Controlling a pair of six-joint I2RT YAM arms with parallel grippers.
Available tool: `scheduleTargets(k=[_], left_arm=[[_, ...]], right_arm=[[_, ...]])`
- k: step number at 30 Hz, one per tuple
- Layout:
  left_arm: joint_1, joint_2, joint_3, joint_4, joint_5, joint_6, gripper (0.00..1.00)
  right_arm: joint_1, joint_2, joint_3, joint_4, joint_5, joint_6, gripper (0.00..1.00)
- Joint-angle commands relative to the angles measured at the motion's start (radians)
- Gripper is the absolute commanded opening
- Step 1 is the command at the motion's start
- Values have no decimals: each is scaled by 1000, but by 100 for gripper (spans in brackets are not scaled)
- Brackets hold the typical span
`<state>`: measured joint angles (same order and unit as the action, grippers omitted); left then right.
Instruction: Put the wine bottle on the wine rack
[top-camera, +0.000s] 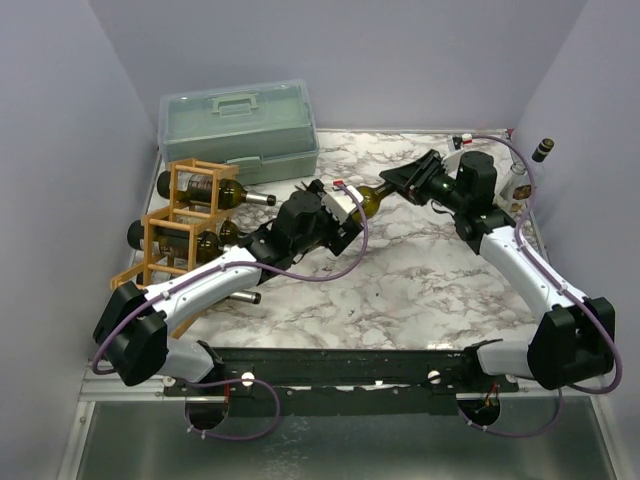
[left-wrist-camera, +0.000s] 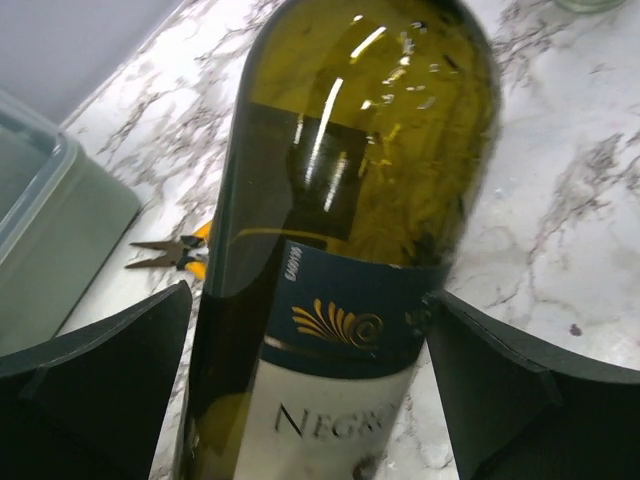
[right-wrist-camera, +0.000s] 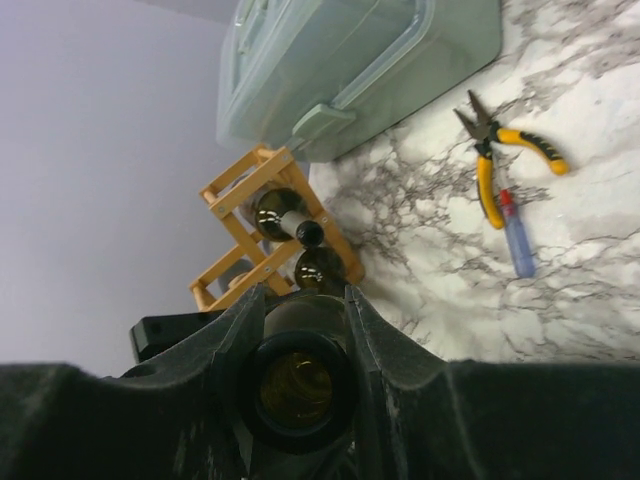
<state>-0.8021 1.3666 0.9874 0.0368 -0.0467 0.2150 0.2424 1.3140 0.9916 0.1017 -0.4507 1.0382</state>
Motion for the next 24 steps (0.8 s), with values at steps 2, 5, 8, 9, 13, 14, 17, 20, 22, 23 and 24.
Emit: scheduleTargets(k=[2, 5, 8, 9, 13, 14, 17, 20, 22, 23, 24], left_arm=[[-6, -21, -6, -8, -136, 63, 94], [-9, -37, -8, -6, -158, 77, 79], [-11, -62, -23, 5, -162, 112, 36], [-13, -72, -29, 10, -166, 128, 25], [-30, -100, -74, 44, -194, 227, 0], [-37, -103, -89, 56, -202, 270, 0], [-63, -114, -115, 67, -219, 372, 0], [-92, -139, -157, 85, -194, 466, 0], [-113, -152, -176, 84, -179, 529, 0], [-124, -163, -187, 81, -165, 560, 0], [-132, -181, -206, 75, -130, 588, 0]], right_arm=[[20, -70, -12, 167, -94, 145, 0], [22, -84, -26, 163, -90, 141, 0], [23, -89, -33, 145, -109, 120, 1], [22, -88, -34, 139, -119, 98, 1], [23, -90, -9, -3, -142, -66, 41], [23, -88, 10, -74, -145, -141, 54], [23, -68, 76, -293, -135, -334, 77], [23, -45, 159, -493, -136, -517, 88], [23, -28, 215, -616, -129, -635, 91], [23, -19, 248, -686, -110, -696, 92], [23, -11, 272, -736, -95, -734, 92]])
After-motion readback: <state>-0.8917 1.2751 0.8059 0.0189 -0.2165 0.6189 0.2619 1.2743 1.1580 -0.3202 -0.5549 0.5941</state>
